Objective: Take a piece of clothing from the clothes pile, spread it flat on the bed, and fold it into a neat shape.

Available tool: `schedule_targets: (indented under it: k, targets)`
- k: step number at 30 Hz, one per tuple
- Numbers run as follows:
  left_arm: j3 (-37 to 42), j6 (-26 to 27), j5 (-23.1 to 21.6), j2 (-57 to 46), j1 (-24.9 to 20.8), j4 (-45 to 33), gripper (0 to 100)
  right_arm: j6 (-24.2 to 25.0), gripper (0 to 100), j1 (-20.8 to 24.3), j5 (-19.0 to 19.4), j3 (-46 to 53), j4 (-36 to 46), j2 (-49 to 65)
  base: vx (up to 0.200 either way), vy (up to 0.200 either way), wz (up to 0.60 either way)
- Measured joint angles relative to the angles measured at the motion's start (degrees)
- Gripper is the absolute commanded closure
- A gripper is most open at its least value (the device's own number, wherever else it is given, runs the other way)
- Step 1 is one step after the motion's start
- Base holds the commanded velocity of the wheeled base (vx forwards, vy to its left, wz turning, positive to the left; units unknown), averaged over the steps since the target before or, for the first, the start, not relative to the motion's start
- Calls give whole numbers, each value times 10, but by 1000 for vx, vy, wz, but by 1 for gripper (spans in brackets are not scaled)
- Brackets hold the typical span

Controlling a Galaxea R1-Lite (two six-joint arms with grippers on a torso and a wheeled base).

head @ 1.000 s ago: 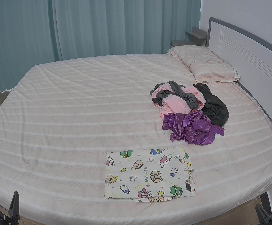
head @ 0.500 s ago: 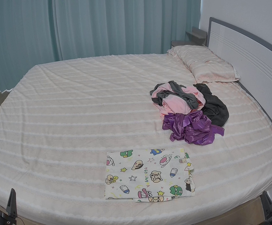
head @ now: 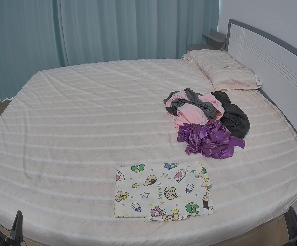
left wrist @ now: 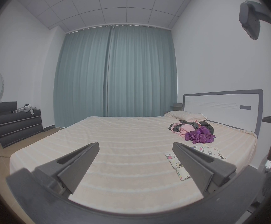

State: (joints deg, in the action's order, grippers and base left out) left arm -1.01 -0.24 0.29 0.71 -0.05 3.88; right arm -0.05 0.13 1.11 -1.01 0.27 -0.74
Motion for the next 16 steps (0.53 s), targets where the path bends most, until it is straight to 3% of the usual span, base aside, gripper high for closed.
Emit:
schedule_targets:
  k: [16]
  targets:
    - [0,0,-3,1,0,-1,0,6,0,0,0,0,-1,-1,0,0,0]
